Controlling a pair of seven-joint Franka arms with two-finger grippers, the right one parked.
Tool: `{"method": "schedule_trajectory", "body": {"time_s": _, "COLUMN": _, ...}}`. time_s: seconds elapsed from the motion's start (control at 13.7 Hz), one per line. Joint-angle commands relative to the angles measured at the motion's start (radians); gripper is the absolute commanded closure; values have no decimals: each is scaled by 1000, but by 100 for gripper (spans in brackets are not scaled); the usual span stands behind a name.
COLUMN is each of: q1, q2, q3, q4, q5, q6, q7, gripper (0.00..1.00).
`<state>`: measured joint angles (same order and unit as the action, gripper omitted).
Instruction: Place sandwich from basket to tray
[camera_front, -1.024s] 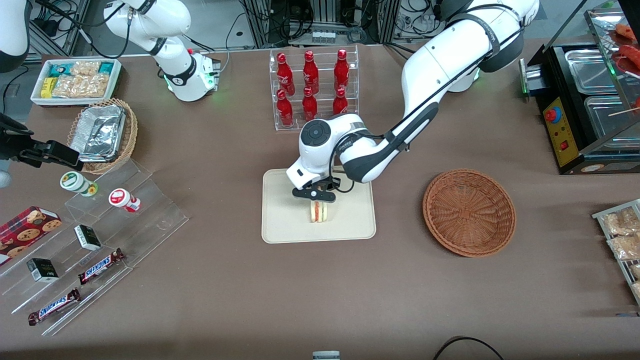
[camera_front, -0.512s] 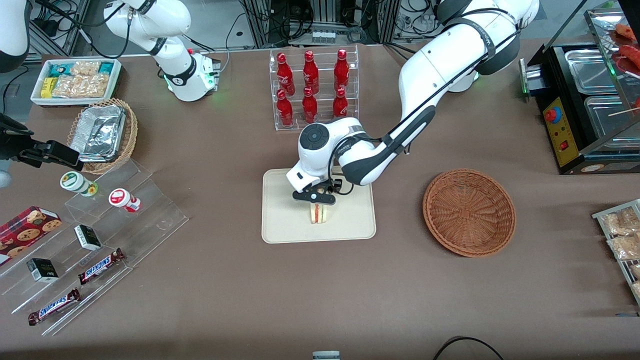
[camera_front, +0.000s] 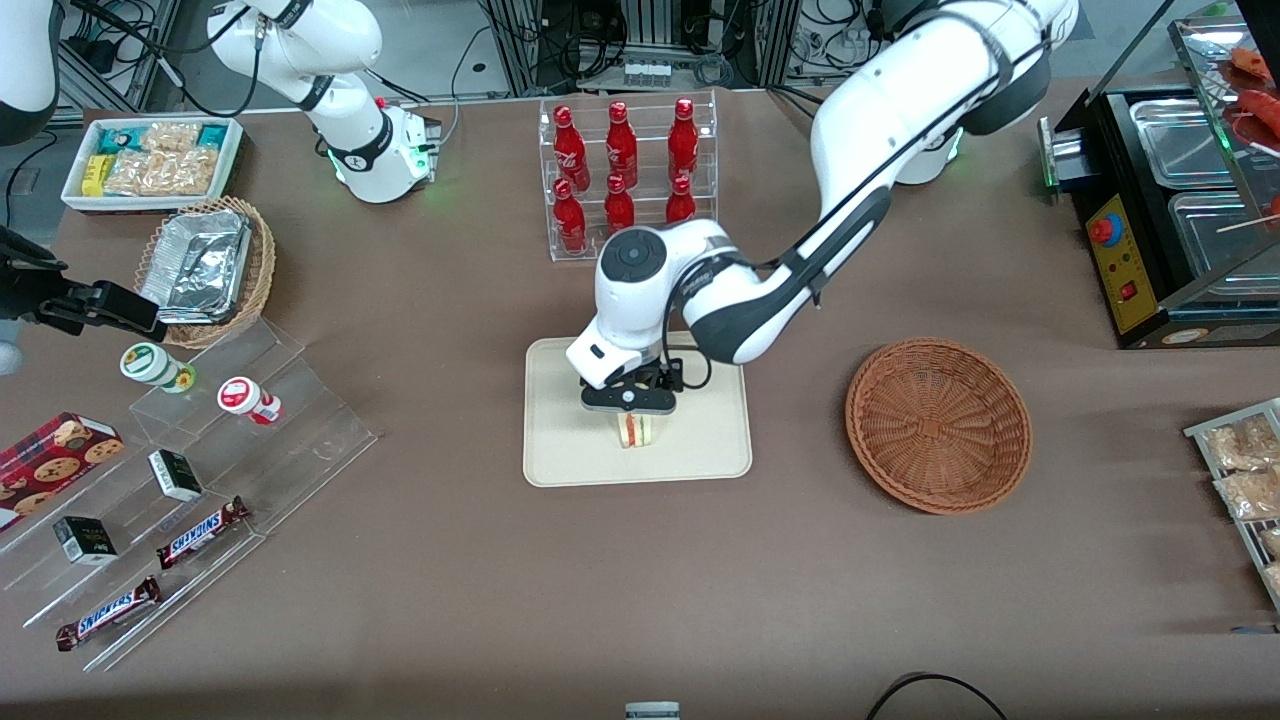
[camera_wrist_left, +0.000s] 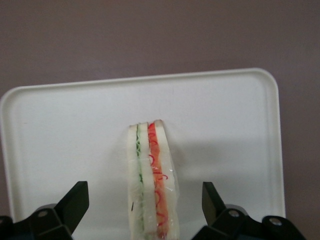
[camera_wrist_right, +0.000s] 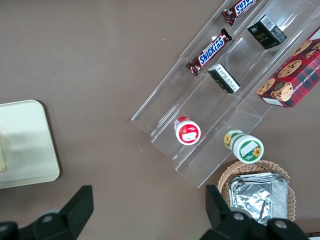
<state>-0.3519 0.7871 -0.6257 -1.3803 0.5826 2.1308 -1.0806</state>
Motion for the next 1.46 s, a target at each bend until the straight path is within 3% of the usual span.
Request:
{"method": "schedule_trajectory", "body": {"time_s": 0.0, "q1": 51, "q2": -124, "q3": 9, "q4": -23, "q5": -62, "q6": -80, "q7": -39, "gripper": 0}}
{"method": "schedule_trajectory", "body": {"time_s": 0.15, "q1": 114, "q2": -208, "q3": 11, "q4": -32, "q5": -141, "q6": -155, "q7": -21, "gripper": 0}}
{"method": "schedule_trajectory", "body": {"time_s": 0.37, "q1": 221, "q2": -297, "q3": 3, "q4": -39, "q5": -185, "q6": -264, "q7": -3, "gripper": 0}}
{"method": "schedule_trajectory", "body": {"time_s": 0.73, "q1": 416, "q2": -431, "q3": 1, "q4": -51, "q5": -308, "q6": -405, "q7": 267, "gripper": 0}}
{"method": "schedule_trajectory", "body": {"time_s": 1.39, "q1": 649, "q2": -612, "q3": 17, "q4": -108, "q5": -423, "q6": -520, "q7": 644, "gripper": 0}}
